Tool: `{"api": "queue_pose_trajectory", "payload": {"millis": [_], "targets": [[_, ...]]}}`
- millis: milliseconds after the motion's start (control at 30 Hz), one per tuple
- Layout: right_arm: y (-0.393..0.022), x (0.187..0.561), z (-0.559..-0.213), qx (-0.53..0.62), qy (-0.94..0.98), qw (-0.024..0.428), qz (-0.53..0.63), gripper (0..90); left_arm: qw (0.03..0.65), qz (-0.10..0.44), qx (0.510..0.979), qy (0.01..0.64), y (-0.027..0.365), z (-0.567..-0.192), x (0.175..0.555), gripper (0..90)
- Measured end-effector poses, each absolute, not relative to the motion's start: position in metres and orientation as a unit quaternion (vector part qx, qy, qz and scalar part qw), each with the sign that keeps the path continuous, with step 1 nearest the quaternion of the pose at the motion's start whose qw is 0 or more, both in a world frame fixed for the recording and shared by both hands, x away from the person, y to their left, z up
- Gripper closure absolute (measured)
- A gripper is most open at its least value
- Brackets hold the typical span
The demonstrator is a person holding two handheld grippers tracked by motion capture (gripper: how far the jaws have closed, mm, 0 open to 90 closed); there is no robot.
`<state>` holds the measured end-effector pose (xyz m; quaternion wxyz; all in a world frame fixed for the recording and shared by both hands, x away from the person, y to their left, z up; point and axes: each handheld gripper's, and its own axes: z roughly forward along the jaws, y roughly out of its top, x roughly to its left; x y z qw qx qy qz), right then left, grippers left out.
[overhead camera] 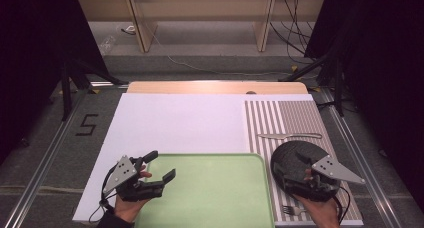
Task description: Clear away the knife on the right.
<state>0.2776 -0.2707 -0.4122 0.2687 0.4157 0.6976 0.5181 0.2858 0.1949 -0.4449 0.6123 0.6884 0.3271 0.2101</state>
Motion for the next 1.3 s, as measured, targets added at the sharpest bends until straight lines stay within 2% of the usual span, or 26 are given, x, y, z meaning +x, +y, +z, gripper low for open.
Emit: {"api": "queue_pose_trajectory", "payload": {"millis": [300, 800, 1300], "targets": [[-0.284, 0.304, -0.406, 0.418, 0.722, 0.275, 0.477, 20.2, 0.613, 0.211, 0.688, 0.327, 0.195, -0.445, 0.286, 16.2], [-0.305, 0.340, -0.397, 0.419, 0.769, 0.249, 0.413, 21.5, 0.612, 0.212, 0.688, 0.327, 0.195, -0.445, 0.286, 16.2], [-0.321, 0.374, -0.392, 0.417, 0.804, 0.251, 0.342, 22.1, 0.611, 0.213, 0.690, 0.324, 0.194, -0.445, 0.285, 16.4]]}}
